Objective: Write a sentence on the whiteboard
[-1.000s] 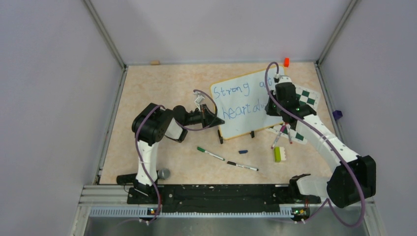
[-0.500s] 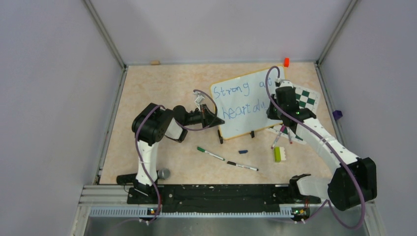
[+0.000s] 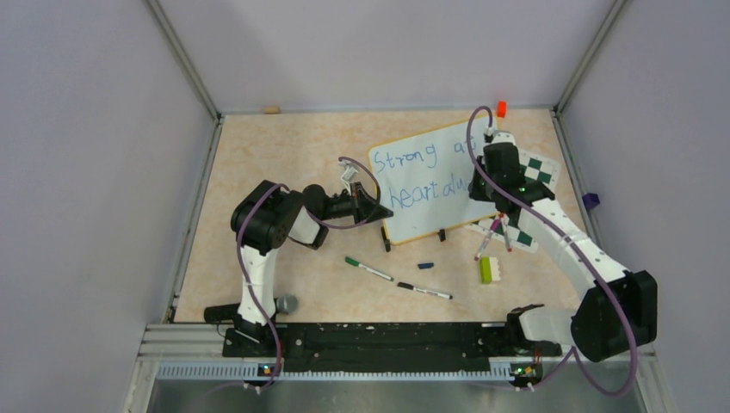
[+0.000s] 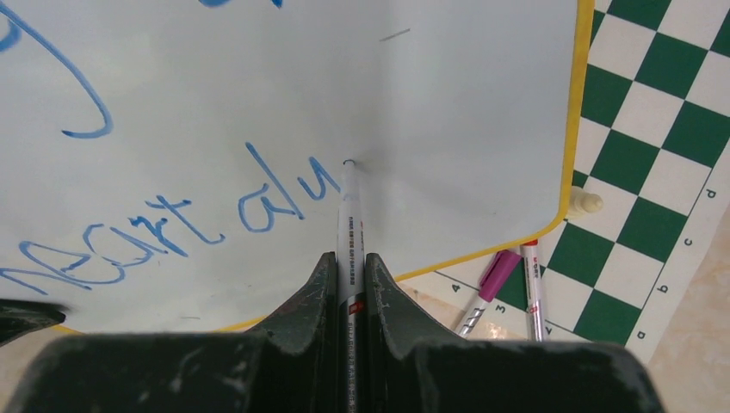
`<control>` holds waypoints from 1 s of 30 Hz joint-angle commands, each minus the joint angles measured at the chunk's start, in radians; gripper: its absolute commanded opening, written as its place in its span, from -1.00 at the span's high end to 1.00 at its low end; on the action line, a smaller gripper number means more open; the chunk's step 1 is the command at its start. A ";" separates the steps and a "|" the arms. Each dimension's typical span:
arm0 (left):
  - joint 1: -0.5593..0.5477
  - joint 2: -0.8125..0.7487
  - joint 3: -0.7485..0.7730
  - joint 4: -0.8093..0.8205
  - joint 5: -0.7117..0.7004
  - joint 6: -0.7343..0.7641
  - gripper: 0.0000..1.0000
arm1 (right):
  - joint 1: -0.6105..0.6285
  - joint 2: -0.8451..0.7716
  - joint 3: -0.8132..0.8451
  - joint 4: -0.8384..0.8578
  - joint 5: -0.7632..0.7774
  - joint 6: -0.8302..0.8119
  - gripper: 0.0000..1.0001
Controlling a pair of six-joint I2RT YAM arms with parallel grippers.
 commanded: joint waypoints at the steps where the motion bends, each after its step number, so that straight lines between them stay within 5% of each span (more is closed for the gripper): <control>1: -0.024 0.010 0.004 0.088 0.129 0.055 1.00 | -0.015 0.018 0.083 0.049 0.010 0.008 1.00; 16: -0.022 0.013 0.005 0.088 0.129 0.050 1.00 | -0.059 -0.198 -0.025 0.003 -0.024 -0.001 1.00; 30: -0.022 0.012 0.005 0.088 0.130 0.051 1.00 | -0.075 -0.087 0.004 0.035 -0.057 0.004 1.00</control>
